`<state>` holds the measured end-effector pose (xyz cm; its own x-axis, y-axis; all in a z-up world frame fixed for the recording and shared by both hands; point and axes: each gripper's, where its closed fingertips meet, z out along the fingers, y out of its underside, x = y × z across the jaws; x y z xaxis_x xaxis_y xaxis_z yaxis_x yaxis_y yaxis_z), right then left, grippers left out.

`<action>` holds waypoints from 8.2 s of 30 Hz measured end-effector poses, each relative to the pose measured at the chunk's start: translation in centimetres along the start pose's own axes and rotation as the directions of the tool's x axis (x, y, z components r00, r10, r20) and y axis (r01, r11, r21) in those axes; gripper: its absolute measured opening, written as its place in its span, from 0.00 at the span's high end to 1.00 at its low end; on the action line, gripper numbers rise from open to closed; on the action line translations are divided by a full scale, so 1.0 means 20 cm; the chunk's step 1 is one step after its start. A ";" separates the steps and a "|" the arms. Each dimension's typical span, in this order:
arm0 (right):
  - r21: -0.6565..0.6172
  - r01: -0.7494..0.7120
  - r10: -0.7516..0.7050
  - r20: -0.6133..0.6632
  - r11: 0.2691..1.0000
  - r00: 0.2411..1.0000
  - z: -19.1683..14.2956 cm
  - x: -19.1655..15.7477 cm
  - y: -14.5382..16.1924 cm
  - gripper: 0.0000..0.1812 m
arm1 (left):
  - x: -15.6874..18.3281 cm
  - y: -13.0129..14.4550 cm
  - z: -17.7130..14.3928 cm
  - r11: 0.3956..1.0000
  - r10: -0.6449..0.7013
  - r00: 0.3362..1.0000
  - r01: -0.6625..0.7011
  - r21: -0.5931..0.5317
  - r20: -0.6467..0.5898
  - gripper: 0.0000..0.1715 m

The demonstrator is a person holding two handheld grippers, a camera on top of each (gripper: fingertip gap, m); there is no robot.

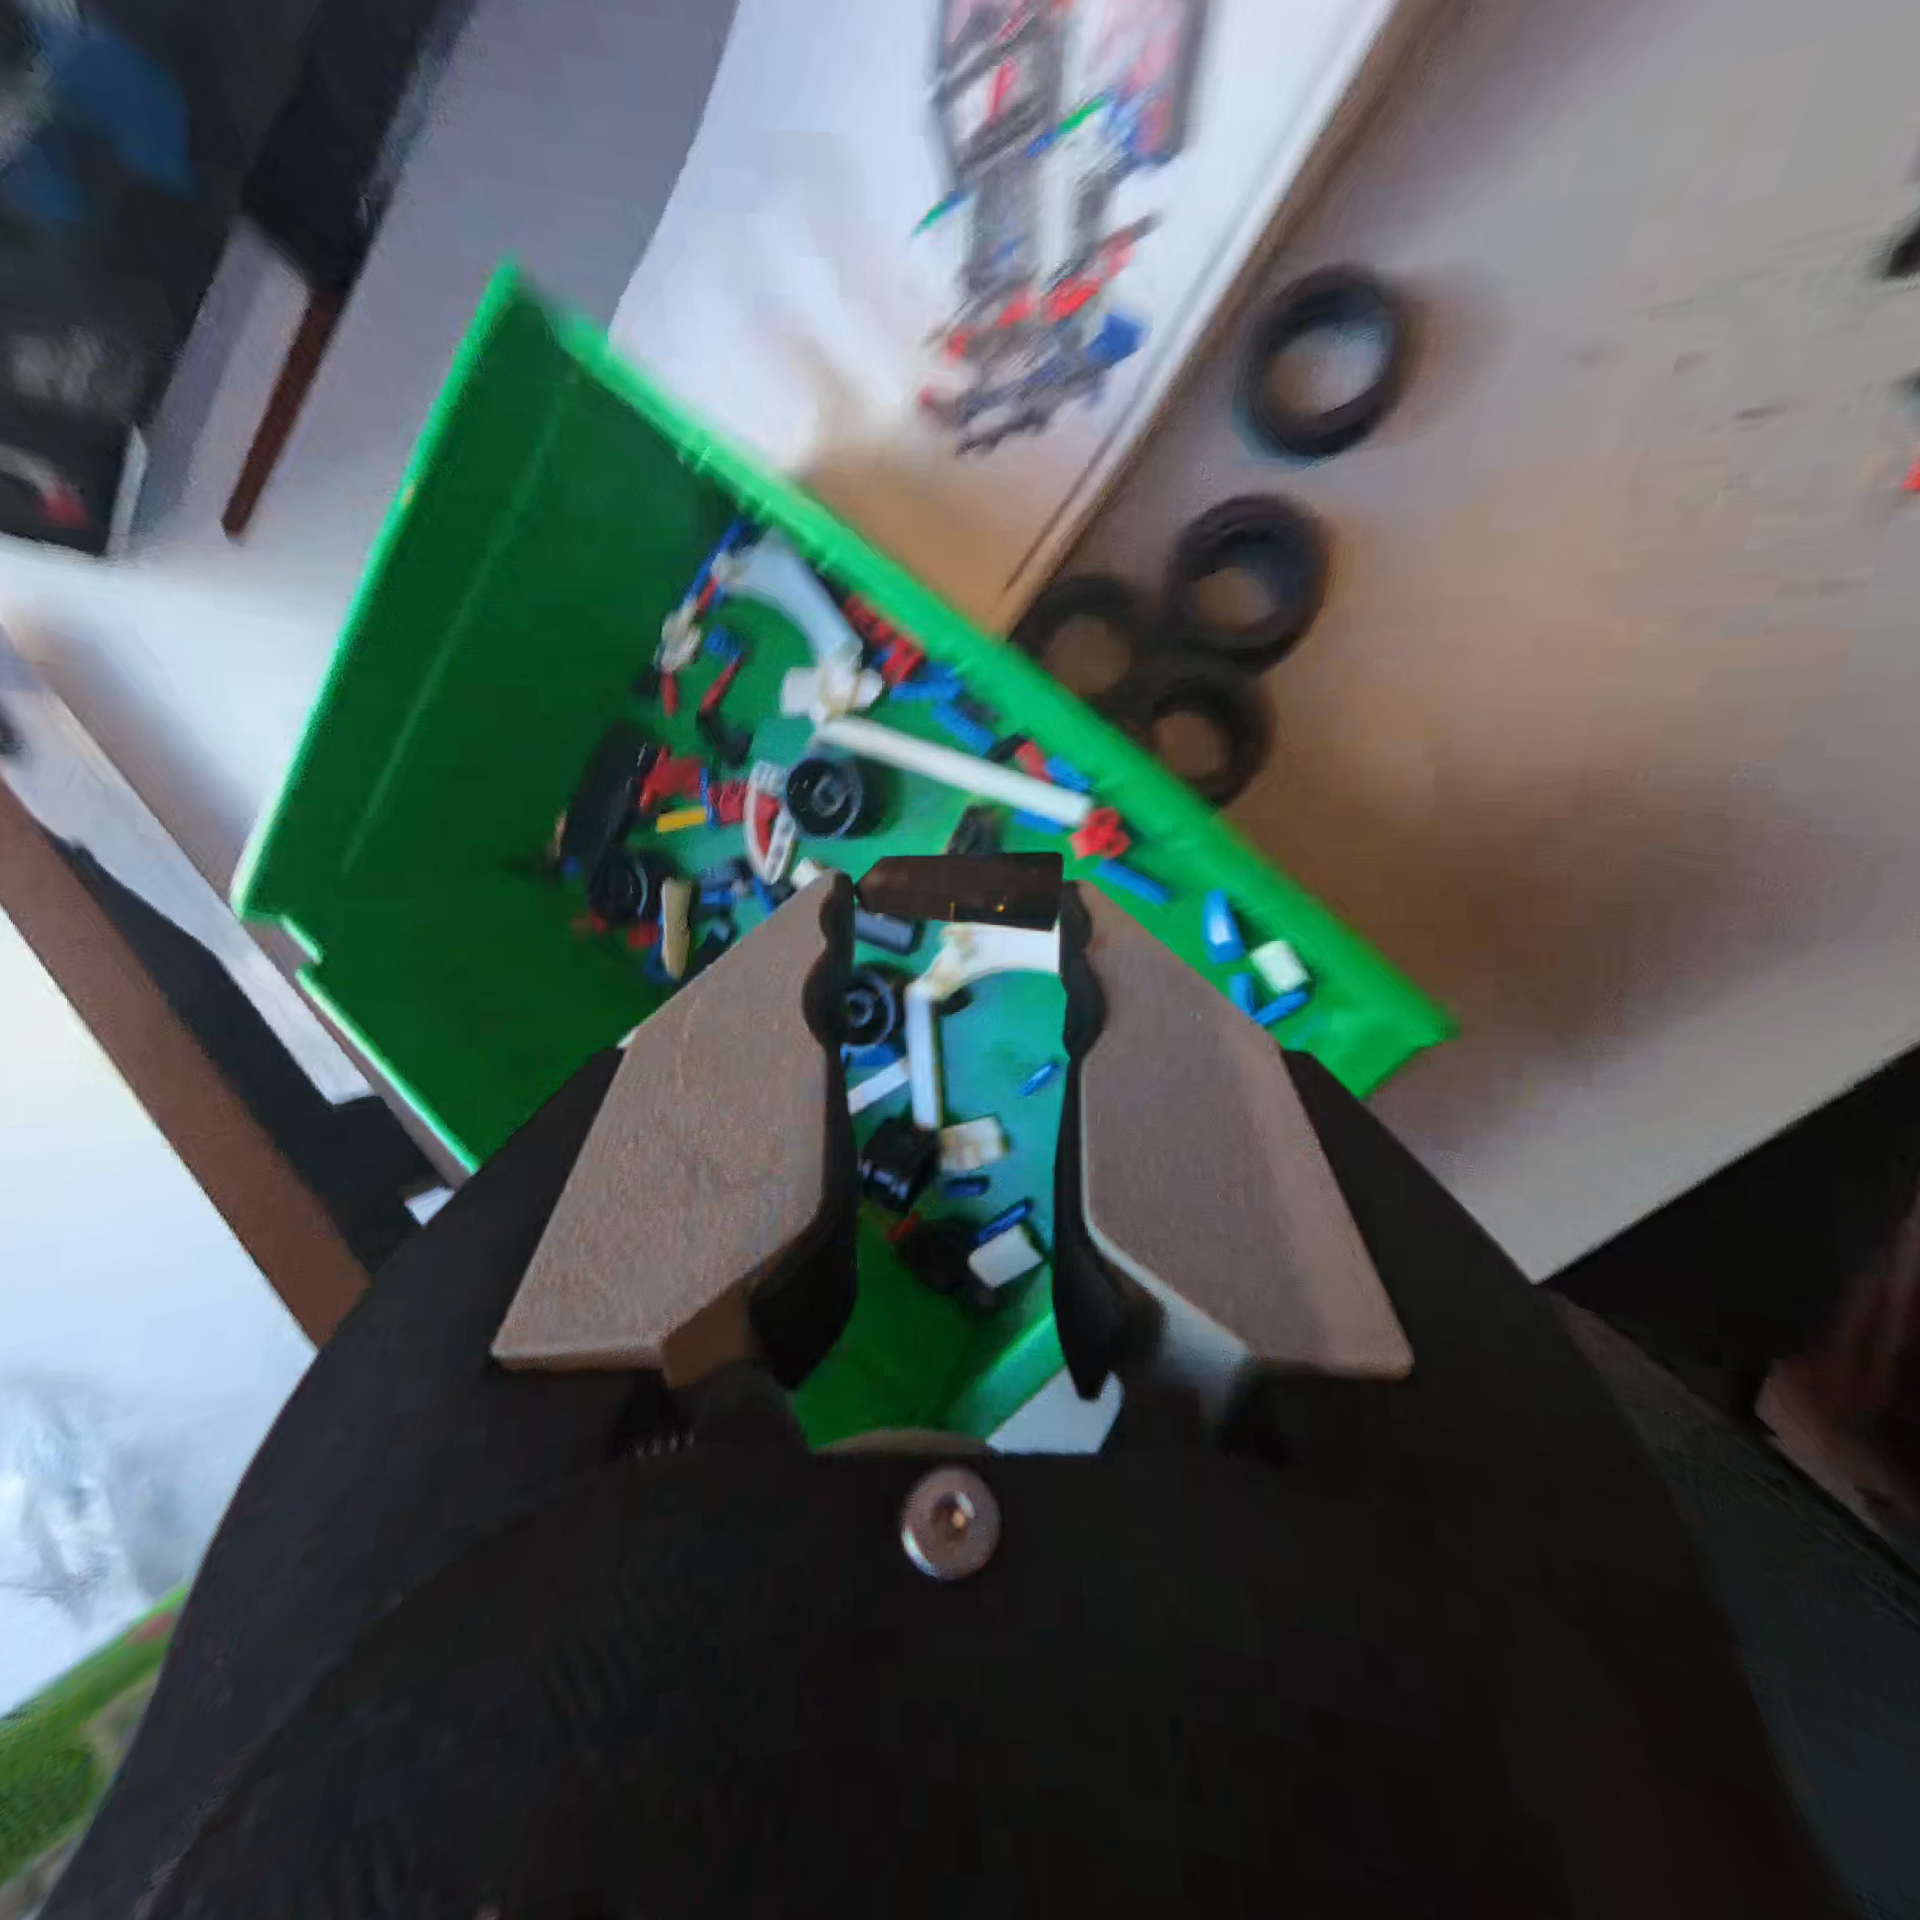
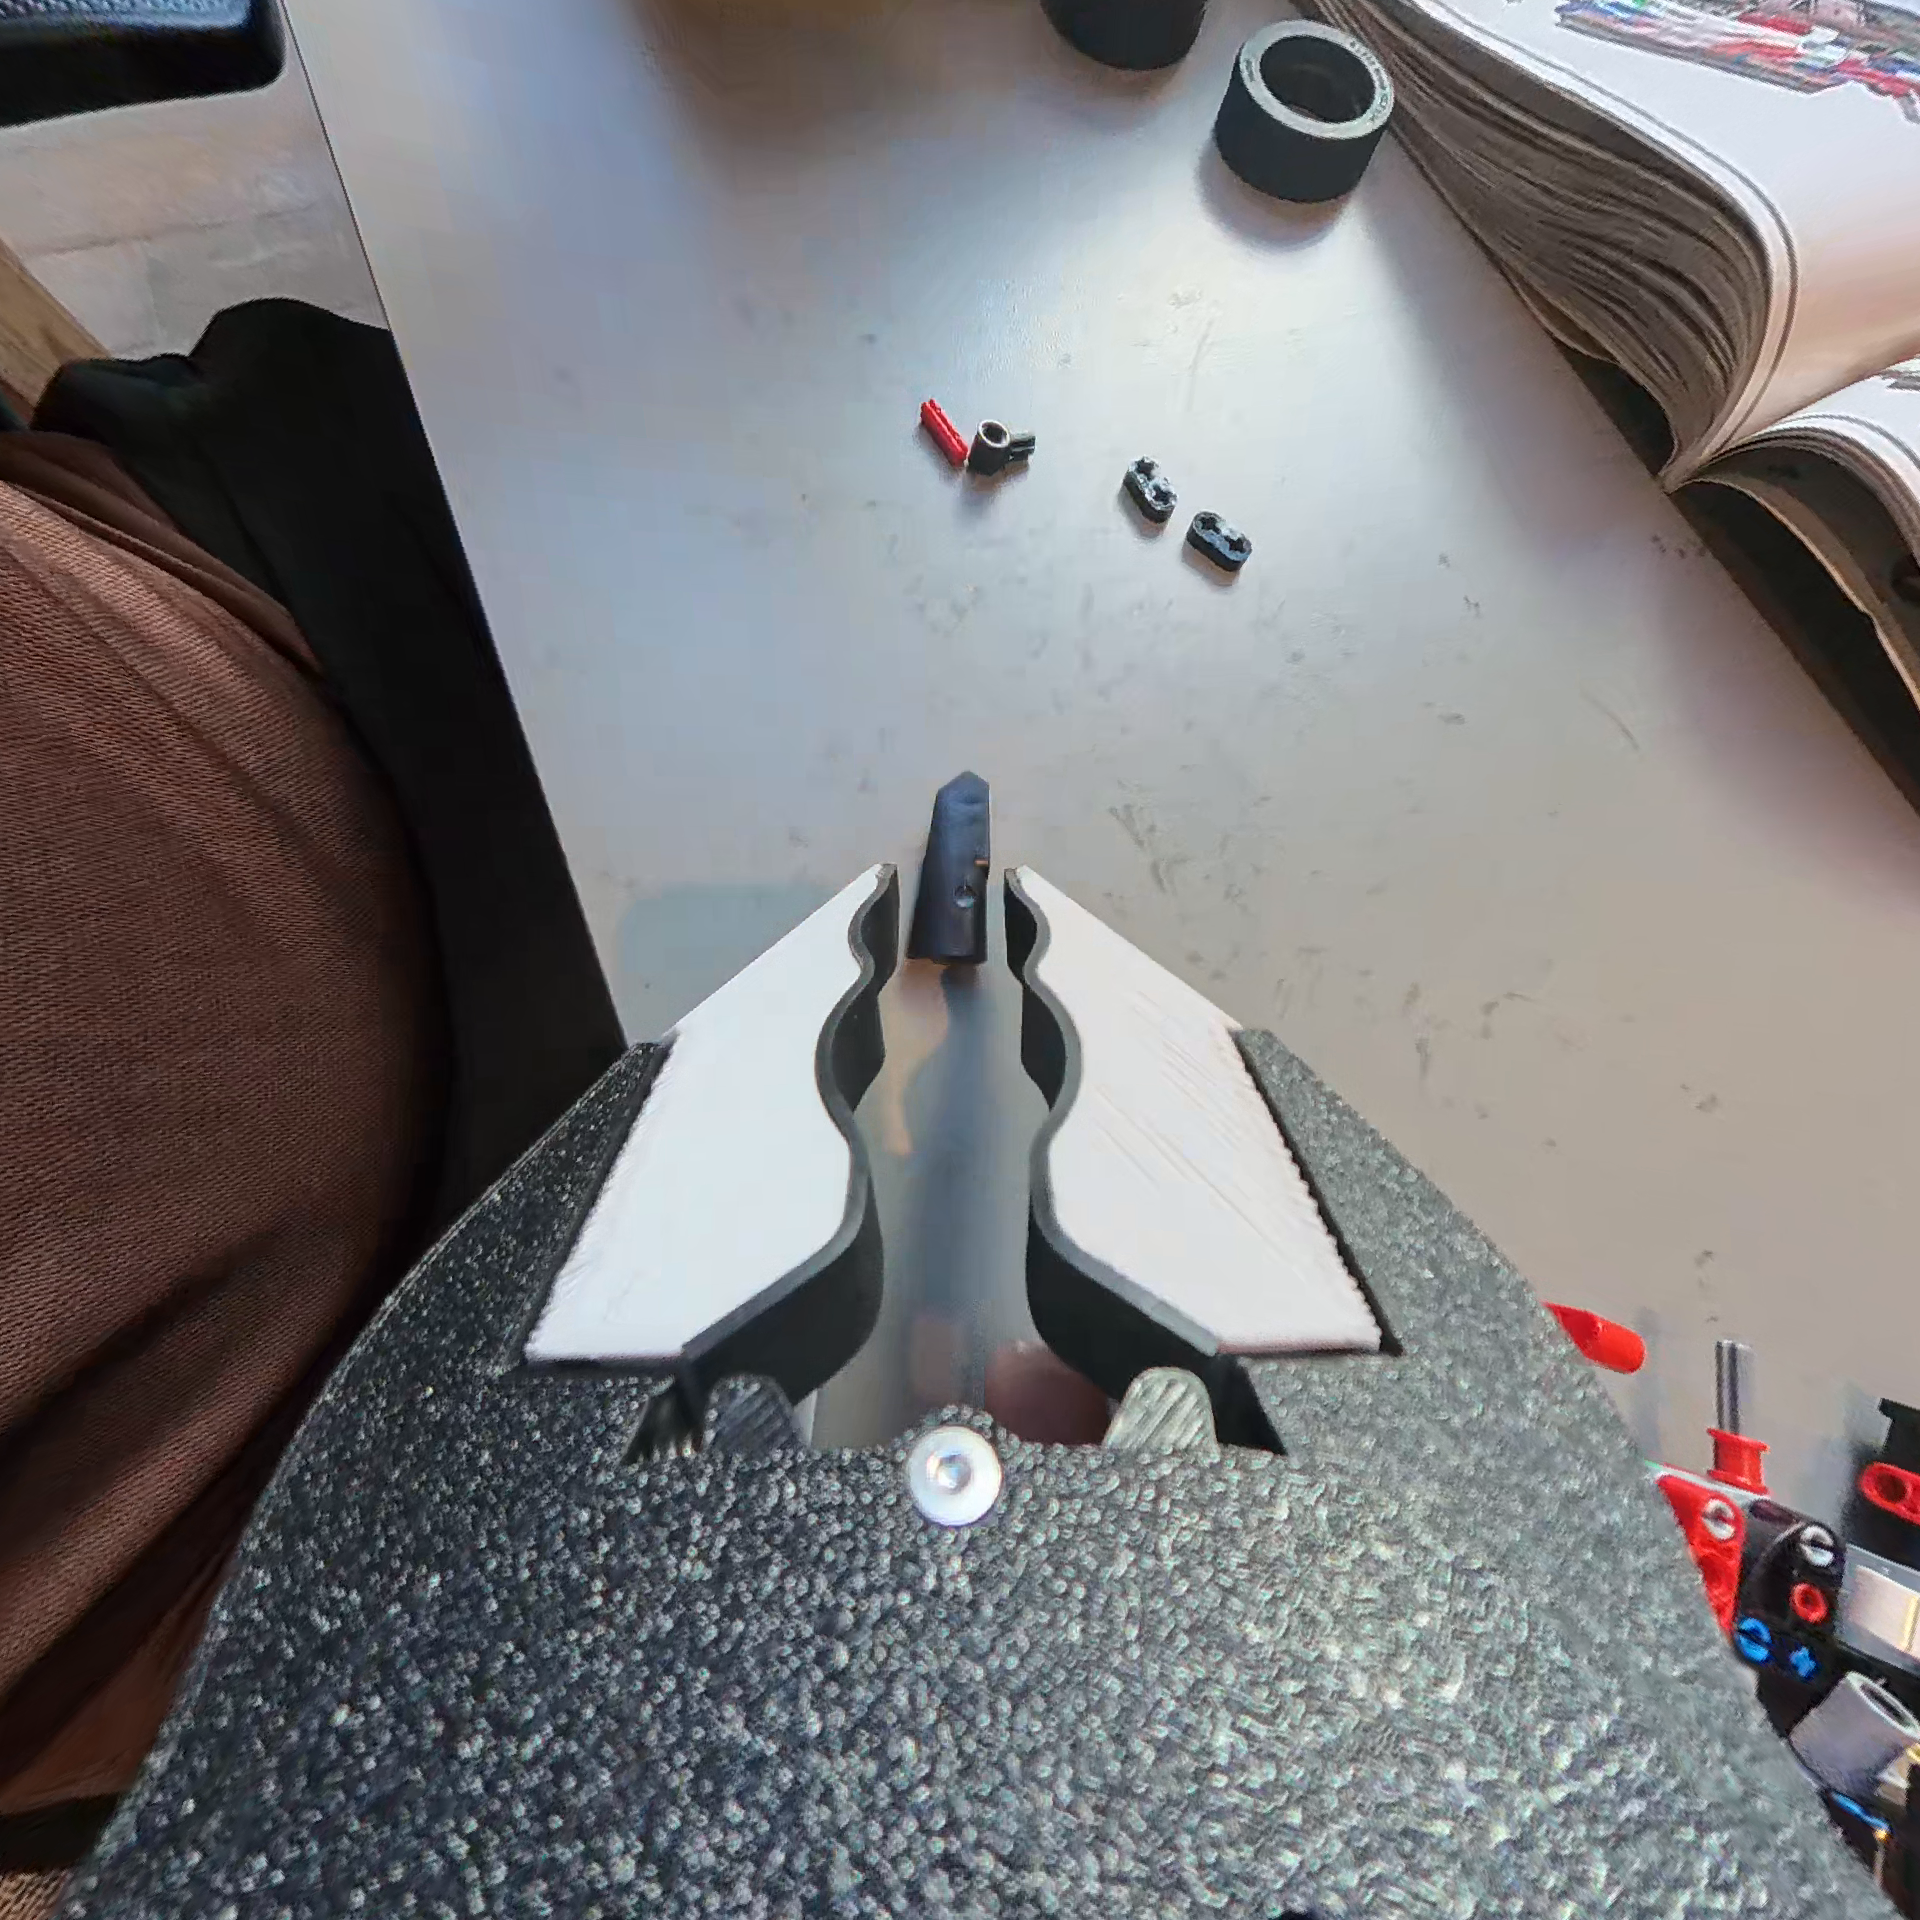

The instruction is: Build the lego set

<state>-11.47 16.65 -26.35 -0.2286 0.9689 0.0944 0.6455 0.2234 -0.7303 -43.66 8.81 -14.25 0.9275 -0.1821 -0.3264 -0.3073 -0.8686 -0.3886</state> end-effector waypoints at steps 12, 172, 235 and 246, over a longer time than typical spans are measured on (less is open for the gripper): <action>0.025 -0.041 0.042 -0.056 0.999 0.998 -0.09 0.03 -0.03 0.88 | 0.00 -0.08 -0.03 0.982 -0.132 0.991 0.131 0.138 -0.007 0.62; 0.106 -0.228 0.242 -0.138 0.968 0.961 -1.54 0.51 1.45 0.69 | 3.07 -1.61 0.29 0.796 0.252 0.936 -0.057 0.602 -0.244 0.58; -0.075 -0.312 0.312 -0.012 0.947 0.950 -1.59 0.57 1.52 0.53 | 2.62 -2.16 0.49 -0.425 0.808 -0.311 -0.896 0.130 0.500 1.00; -0.079 -0.458 0.460 0.008 0.885 0.888 -1.46 0.49 1.49 0.92 | 2.18 -2.55 0.28 0.344 0.749 0.400 -0.916 0.206 0.528 0.85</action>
<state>26.85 35.98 -27.40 0.0883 0.9621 -0.2581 0.7338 -0.2380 -0.6363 11.15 47.72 -13.53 0.0286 -0.4807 -0.8764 -0.9992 -0.0367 -0.0125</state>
